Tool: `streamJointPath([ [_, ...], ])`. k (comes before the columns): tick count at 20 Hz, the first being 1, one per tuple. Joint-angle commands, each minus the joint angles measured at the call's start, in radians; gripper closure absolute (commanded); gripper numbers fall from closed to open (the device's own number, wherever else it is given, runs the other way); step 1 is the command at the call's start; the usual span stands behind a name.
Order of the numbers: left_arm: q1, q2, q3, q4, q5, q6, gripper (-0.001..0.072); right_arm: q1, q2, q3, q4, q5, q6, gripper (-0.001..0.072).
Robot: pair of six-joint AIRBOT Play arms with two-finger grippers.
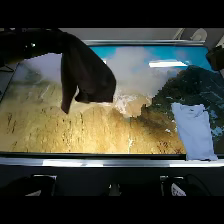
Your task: Fold the shirts.
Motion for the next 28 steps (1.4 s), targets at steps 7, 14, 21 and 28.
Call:
streamJointPath([
  [7, -0.270, -0.230, -0.320, -0.103, 0.119, -0.096, 0.0680, 0.001, 0.031, -0.027, -0.030, 0.409, 0.043, 0.0162],
  [14, -0.201, -0.419, -0.245, -0.217, -0.178, 0.064, 0.0031, 0.001, -0.062, -0.579, 0.071, 0.339, 0.005, 0.0086],
  [21, -0.039, -0.140, -0.679, -0.242, -0.424, 0.159, 0.0137, 0.001, -0.055, -1.040, 0.331, 0.222, -0.101, 0.0107],
  [28, -0.037, -0.132, -1.028, -0.512, -0.102, 0.190, 0.0137, 0.001, -0.055, -1.189, 0.412, 0.124, -0.151, 0.0105],
])
